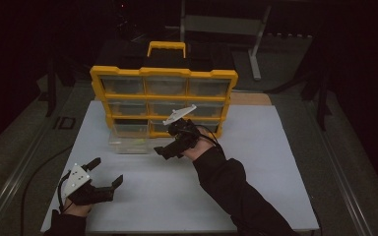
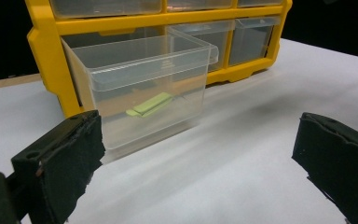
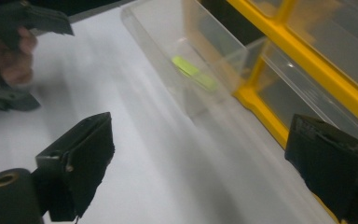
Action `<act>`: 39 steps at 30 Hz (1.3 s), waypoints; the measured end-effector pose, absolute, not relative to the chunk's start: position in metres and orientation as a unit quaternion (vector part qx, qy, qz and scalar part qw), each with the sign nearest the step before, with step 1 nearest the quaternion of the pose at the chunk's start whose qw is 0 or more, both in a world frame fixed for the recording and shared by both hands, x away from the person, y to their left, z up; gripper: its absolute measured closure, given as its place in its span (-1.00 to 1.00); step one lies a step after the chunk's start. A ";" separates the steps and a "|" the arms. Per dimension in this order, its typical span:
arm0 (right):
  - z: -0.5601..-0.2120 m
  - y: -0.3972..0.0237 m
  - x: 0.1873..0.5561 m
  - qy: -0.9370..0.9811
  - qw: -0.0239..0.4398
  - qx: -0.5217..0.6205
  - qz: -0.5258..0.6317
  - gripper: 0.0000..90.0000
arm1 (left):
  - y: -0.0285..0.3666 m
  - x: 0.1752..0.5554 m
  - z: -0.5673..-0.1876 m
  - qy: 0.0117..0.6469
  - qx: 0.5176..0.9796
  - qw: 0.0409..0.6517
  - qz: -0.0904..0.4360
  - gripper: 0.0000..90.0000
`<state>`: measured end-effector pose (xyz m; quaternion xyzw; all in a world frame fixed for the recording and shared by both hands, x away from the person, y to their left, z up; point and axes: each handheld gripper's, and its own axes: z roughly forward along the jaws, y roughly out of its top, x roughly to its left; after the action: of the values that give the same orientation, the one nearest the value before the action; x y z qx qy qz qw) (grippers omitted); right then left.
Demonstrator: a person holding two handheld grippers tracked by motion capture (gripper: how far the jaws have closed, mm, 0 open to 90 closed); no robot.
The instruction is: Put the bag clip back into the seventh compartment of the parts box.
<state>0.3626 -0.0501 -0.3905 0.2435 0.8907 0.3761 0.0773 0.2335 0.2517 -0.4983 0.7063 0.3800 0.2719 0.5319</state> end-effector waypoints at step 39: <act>-0.446 -0.194 0.321 0.844 0.108 0.331 0.408 -0.82 | 0.252 0.233 -0.498 0.380 0.707 0.531 0.271 -0.97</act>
<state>0.3206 -0.1936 -0.4464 0.3313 0.8436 0.4084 0.1085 0.2333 0.2519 -0.4982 0.7072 0.3798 0.2714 0.5310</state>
